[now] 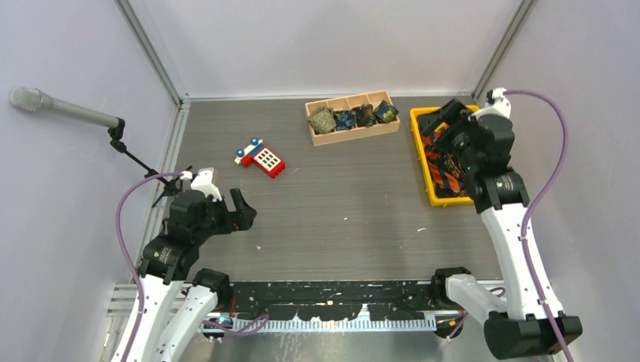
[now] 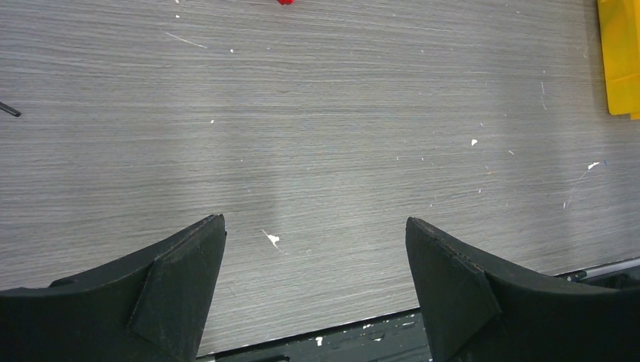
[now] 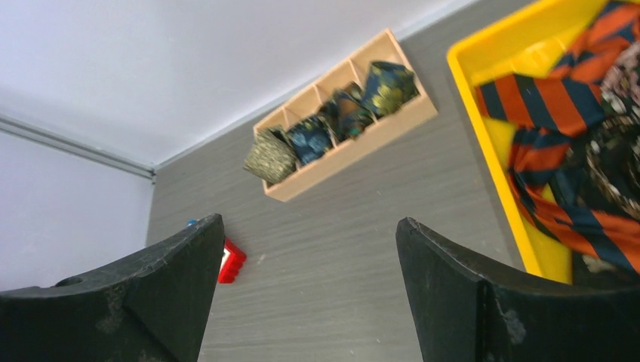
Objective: Roll the ties
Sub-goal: Reset both arms
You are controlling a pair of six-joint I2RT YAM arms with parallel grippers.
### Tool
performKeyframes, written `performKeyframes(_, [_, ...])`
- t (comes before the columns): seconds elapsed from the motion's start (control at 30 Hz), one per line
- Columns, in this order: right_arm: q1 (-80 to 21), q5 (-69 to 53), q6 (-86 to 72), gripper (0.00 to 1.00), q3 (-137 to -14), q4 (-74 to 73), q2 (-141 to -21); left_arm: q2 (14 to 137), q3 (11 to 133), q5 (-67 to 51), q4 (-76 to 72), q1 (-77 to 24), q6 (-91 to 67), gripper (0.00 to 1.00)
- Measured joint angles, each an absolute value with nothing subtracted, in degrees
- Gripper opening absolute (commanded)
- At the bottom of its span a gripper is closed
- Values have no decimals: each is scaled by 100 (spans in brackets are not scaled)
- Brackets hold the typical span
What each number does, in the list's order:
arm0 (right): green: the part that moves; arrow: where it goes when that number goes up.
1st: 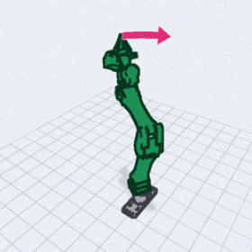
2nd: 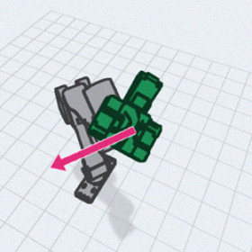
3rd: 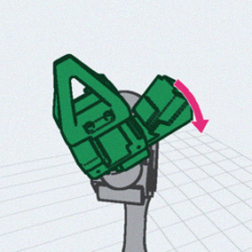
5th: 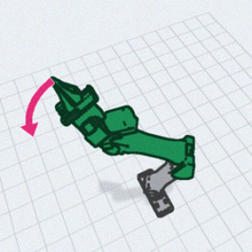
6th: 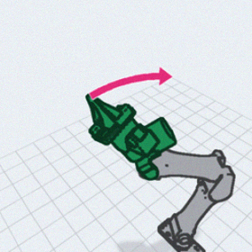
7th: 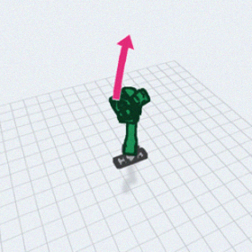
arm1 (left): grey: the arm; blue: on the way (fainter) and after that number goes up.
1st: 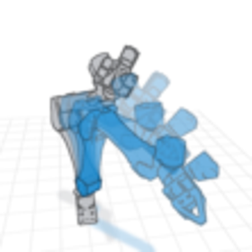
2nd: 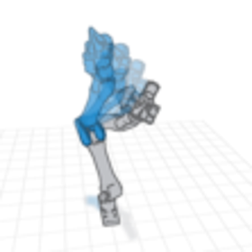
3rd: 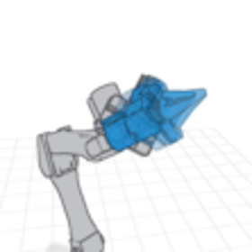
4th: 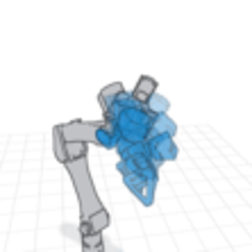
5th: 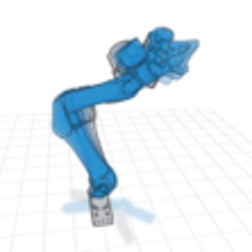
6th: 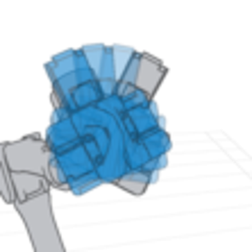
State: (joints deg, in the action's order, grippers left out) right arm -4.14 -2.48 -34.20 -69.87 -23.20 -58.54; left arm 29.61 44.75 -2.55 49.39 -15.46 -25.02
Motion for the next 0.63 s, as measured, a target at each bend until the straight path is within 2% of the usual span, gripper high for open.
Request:
performKeyframes(0.17, [-414, 62, -3439, 88, -6093, -2318, -5190, 2963, 4475, -255, 4936, -1546, -2502, 91])
performKeyframes(0.63, [-414, 158, -3444, 89, -6027, -2139, -4954, 3026, 4475, -257, 4934, -1546, -2502, 91])
